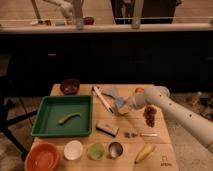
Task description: Place sponge in purple bowl
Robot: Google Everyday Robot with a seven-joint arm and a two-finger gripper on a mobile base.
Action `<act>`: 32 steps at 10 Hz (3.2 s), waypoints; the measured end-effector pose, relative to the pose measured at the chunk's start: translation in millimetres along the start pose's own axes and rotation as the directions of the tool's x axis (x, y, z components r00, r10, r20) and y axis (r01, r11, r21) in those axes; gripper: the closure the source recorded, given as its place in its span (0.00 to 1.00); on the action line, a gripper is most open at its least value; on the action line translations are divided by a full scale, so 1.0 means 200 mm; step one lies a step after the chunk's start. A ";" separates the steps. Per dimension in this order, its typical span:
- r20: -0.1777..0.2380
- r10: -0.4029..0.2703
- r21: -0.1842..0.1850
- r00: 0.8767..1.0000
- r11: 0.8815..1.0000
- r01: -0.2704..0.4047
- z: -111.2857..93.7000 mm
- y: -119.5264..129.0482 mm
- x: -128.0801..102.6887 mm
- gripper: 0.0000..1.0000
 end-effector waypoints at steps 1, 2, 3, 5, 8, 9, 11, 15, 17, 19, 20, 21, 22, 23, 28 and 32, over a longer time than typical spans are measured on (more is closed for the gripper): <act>0.018 -0.062 -0.026 0.998 0.998 0.062 -0.02 -0.01 -0.08 1.00; 0.035 -0.141 -0.068 0.989 0.987 0.143 -0.02 -0.01 -0.15 1.00; 0.054 -0.228 -0.119 0.972 0.965 0.233 -0.02 0.00 -0.23 1.00; 0.080 -0.334 -0.184 0.939 0.921 0.343 -0.01 0.01 -0.33 1.00; 0.087 -0.359 -0.206 0.929 0.906 0.370 -0.01 0.02 -0.36 1.00; 0.087 -0.358 -0.205 0.930 0.907 0.368 -0.01 0.01 -0.36 1.00; 0.086 -0.358 -0.205 0.930 0.907 0.368 -0.01 0.01 -0.36 1.00; 0.078 -0.389 -0.186 0.918 0.899 0.397 0.00 0.01 -0.37 1.00; 0.085 -0.476 -0.161 0.876 0.861 0.483 0.03 0.01 -0.46 1.00; 0.084 -0.509 -0.142 0.857 0.845 0.516 0.03 0.00 -0.50 1.00; 0.080 -0.531 -0.134 0.844 0.833 0.537 0.04 0.00 -0.54 1.00; 0.077 -0.547 -0.126 0.833 0.824 0.553 0.05 0.00 -0.57 1.00; 0.071 -0.562 -0.109 0.824 0.817 0.567 0.06 -0.01 -0.59 1.00; 0.067 -0.573 -0.099 0.817 0.811 0.577 0.07 -0.02 -0.62 1.00; 0.076 -0.644 -0.059 0.761 0.759 0.648 0.16 -0.01 -0.84 1.00; 0.098 -0.696 -0.027 0.711 0.712 0.701 0.22 0.01 -1.01 1.00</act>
